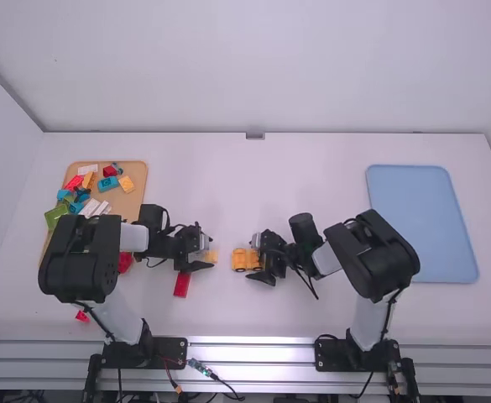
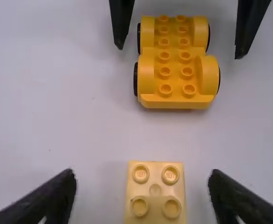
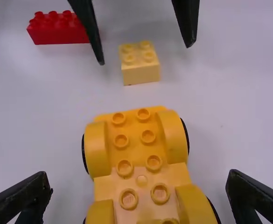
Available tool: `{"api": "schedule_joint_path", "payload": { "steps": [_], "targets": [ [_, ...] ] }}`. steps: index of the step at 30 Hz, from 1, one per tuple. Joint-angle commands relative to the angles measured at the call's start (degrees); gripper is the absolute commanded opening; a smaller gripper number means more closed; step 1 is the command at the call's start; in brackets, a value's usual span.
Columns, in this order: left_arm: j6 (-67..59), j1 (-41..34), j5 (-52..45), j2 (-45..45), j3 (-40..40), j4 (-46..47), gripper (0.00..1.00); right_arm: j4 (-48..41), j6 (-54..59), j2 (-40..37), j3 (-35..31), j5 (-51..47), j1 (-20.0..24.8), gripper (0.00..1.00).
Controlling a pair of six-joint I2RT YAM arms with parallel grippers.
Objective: Assemble lego blocks to make yellow taxi
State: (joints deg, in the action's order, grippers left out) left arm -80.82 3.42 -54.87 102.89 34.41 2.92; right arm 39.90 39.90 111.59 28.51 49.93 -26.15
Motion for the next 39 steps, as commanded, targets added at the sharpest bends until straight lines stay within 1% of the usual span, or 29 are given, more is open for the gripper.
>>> {"api": "schedule_joint_path", "payload": {
  "steps": [1,5,8,9,15,18,20,25,27,30,32,34,37,39],
  "targets": [
    [0.07,-0.42,-0.92,0.4,-0.74,0.31,0.65,-0.04,0.39,0.97,0.68,1.2,-0.13,0.99],
    [0.39,-0.42,1.11,0.4,-1.01,0.15,0.64,0.04,0.33,2.83,1.44,1.09,-0.02,0.99],
    [0.46,-0.42,1.38,0.4,-1.01,0.61,0.7,-0.13,0.2,3.88,2.25,1.25,-0.09,0.99],
    [0.46,-0.42,1.36,0.4,-1.01,0.68,0.7,-0.07,-0.33,3.92,2.34,1.14,-0.15,0.99],
    [0.46,-0.42,1.36,0.4,-1.11,0.26,0.67,0.61,-0.92,4.07,2.19,1.09,0.31,0.99],
    [0.48,-0.42,1.33,0.44,-2.03,-1.4,0.63,0.52,-0.92,4.07,2.16,1.25,0.76,1.0],
    [0.46,-0.42,1.33,0.44,-2.56,-2.1,0.6,0.5,-0.9,4.07,2.19,1.31,0.66,0.98],
    [0.52,-0.42,-0.02,0.44,-4.37,-5.22,0.63,0.37,-0.9,4.07,2.21,1.27,0.66,0.98],
    [0.52,-0.42,0.09,0.44,-4.96,-6.6,0.58,0.28,-0.96,4.07,2.32,1.29,0.66,0.98],
    [1.84,-0.42,0.22,0.44,-4.87,-6.91,0.58,0.42,-0.9,4.07,2.27,1.22,0.66,0.98],
    [5.09,-0.42,0.85,0.44,-4.22,-7.43,0.56,0.37,-0.92,4.07,2.29,1.27,0.66,0.98],
    [5.64,-0.42,0.92,0.44,-3.72,-7.74,0.55,0.37,-0.92,4.07,2.27,1.25,0.66,0.98],
    [5.51,-0.42,0.42,0.44,-3.3,-7.43,0.47,0.35,-1.14,4.07,2.29,1.22,0.66,0.98],
    [5.6,-0.42,0.52,0.44,-3.41,-7.28,0.45,0.37,-1.14,4.07,2.27,1.25,0.66,0.98]
  ]
}}
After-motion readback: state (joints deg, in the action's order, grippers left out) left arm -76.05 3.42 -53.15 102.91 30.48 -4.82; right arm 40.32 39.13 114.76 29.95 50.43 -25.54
